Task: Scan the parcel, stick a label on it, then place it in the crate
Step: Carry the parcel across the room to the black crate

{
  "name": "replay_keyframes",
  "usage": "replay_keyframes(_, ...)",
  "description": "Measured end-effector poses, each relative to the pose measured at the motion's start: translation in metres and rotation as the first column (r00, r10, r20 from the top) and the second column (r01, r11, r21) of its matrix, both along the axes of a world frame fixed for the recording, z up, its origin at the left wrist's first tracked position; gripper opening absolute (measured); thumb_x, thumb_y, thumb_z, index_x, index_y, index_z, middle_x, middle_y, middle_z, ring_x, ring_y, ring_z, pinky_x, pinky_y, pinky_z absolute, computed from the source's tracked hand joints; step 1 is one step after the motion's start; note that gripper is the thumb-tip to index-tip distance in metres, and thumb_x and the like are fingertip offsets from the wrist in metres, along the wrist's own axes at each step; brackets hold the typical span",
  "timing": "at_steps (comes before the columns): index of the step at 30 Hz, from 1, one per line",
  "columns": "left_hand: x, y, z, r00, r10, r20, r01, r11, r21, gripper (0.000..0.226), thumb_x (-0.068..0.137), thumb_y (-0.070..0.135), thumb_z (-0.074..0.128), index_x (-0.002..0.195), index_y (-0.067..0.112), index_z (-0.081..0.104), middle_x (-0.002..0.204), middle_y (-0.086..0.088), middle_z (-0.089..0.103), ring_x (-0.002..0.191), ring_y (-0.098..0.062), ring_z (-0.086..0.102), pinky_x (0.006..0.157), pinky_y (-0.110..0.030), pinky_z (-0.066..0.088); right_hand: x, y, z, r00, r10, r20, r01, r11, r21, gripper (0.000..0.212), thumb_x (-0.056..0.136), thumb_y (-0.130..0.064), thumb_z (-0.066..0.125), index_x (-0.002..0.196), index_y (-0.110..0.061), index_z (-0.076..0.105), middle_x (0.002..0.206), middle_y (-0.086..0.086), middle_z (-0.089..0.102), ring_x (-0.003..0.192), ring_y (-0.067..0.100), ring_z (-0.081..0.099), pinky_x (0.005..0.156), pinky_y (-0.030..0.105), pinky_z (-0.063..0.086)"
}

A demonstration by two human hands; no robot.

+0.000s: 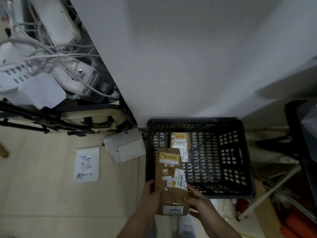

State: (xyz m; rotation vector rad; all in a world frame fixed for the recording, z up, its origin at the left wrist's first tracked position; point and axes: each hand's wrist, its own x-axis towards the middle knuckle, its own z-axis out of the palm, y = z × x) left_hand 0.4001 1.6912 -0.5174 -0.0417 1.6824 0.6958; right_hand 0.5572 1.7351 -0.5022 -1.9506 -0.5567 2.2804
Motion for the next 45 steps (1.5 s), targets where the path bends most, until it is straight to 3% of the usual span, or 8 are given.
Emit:
replay_keyframes(4, 0.005, 0.002, -0.023, 0.997, -0.08, -0.008, 0.081, 0.993, 0.089, 0.03, 0.091, 0.011, 0.057, 0.119, 0.018, 0.05, 0.095, 0.004, 0.068, 0.073, -0.009, 0.071, 0.052, -0.021, 0.056, 0.005, 0.002, -0.025, 0.995, 0.091, -0.039, -0.088, 0.993, 0.078, 0.078, 0.074, 0.024, 0.051, 0.141, -0.017, 0.049, 0.114, 0.003, 0.065, 0.08, 0.003, 0.058, 0.054, 0.011, 0.055)
replay_keyframes(10, 0.022, -0.007, -0.064, 0.962, -0.246, -0.121, 0.245, 0.969, -0.023, 0.035, 0.075, 0.018, 0.069, 0.11, 0.021, 0.063, 0.102, 0.0, 0.072, 0.093, -0.02, 0.069, 0.085, -0.041, 0.058, 0.005, -0.017, -0.074, 0.994, 0.087, 0.067, -0.096, 0.985, 0.146, 0.059, 0.085, 0.023, 0.048, 0.134, -0.008, 0.053, 0.114, 0.01, 0.065, 0.082, 0.004, 0.06, 0.056, 0.005, 0.053)
replay_keyframes(14, 0.028, -0.011, -0.079, 0.88, -0.438, -0.185, 0.418, 0.898, -0.135, 0.048, 0.069, 0.031, 0.065, 0.117, 0.032, 0.058, 0.107, -0.001, 0.07, 0.097, -0.022, 0.066, 0.087, -0.033, 0.056, 0.007, -0.021, -0.106, 0.978, 0.081, 0.194, -0.119, 0.974, 0.194, 0.07, 0.079, 0.026, 0.05, 0.132, -0.019, 0.055, 0.121, 0.011, 0.069, 0.099, 0.02, 0.067, 0.088, 0.03, 0.059)
replay_keyframes(17, 0.027, -0.014, -0.098, 0.9, -0.393, -0.188, 0.373, 0.918, -0.134, 0.044, 0.077, 0.017, 0.063, 0.121, 0.023, 0.06, 0.109, -0.005, 0.071, 0.097, -0.023, 0.067, 0.088, -0.038, 0.057, 0.007, -0.019, -0.121, 0.975, 0.083, 0.205, -0.128, 0.968, 0.217, 0.066, 0.078, 0.027, 0.052, 0.13, -0.013, 0.06, 0.126, 0.016, 0.067, 0.109, 0.026, 0.065, 0.098, 0.04, 0.053)
replay_keyframes(22, 0.033, -0.005, -0.097, 0.959, -0.272, -0.075, 0.261, 0.956, -0.13, 0.036, 0.07, 0.017, 0.074, 0.1, 0.02, 0.054, 0.1, -0.002, 0.067, 0.095, -0.023, 0.067, 0.08, -0.035, 0.058, -0.005, -0.006, -0.11, 0.98, 0.05, 0.191, -0.066, 0.995, 0.079, 0.043, 0.083, 0.017, 0.061, 0.115, -0.011, 0.064, 0.092, 0.011, 0.068, 0.074, 0.02, 0.068, 0.048, 0.013, 0.056)
replay_keyframes(31, 0.04, -0.025, -0.195, 0.987, -0.162, 0.006, 0.162, 0.985, -0.051, 0.069, 0.047, 0.031, 0.079, 0.113, 0.032, 0.058, 0.109, -0.003, 0.071, 0.097, -0.022, 0.069, 0.091, -0.049, 0.054, -0.021, 0.005, -0.119, 0.986, 0.019, 0.164, -0.02, 1.0, 0.004, 0.042, 0.088, 0.005, 0.059, 0.129, -0.002, 0.057, 0.096, 0.005, 0.065, 0.078, 0.019, 0.06, 0.05, 0.012, 0.051)
replay_keyframes(42, 0.026, -0.001, -0.111, 0.983, -0.167, -0.072, 0.169, 0.985, 0.022, 0.043, 0.083, 0.01, 0.064, 0.122, 0.019, 0.049, 0.112, -0.001, 0.062, 0.092, -0.013, 0.06, 0.071, -0.02, 0.047, -0.027, 0.004, -0.128, 0.963, -0.035, 0.268, -0.022, 0.978, 0.207, 0.058, 0.089, 0.01, 0.046, 0.142, -0.011, 0.042, 0.122, 0.017, 0.059, 0.104, 0.034, 0.06, 0.088, 0.046, 0.054)
replay_keyframes(45, 0.023, 0.005, -0.11, 0.99, -0.139, 0.027, 0.137, 0.988, 0.076, 0.055, 0.08, 0.005, 0.065, 0.128, 0.024, 0.048, 0.117, 0.002, 0.065, 0.099, -0.009, 0.063, 0.068, -0.014, 0.047, -0.035, 0.014, -0.12, 0.976, -0.026, 0.217, -0.027, 0.971, 0.237, 0.059, 0.085, 0.022, 0.041, 0.13, -0.015, 0.049, 0.104, 0.008, 0.065, 0.093, 0.025, 0.063, 0.076, 0.032, 0.059)
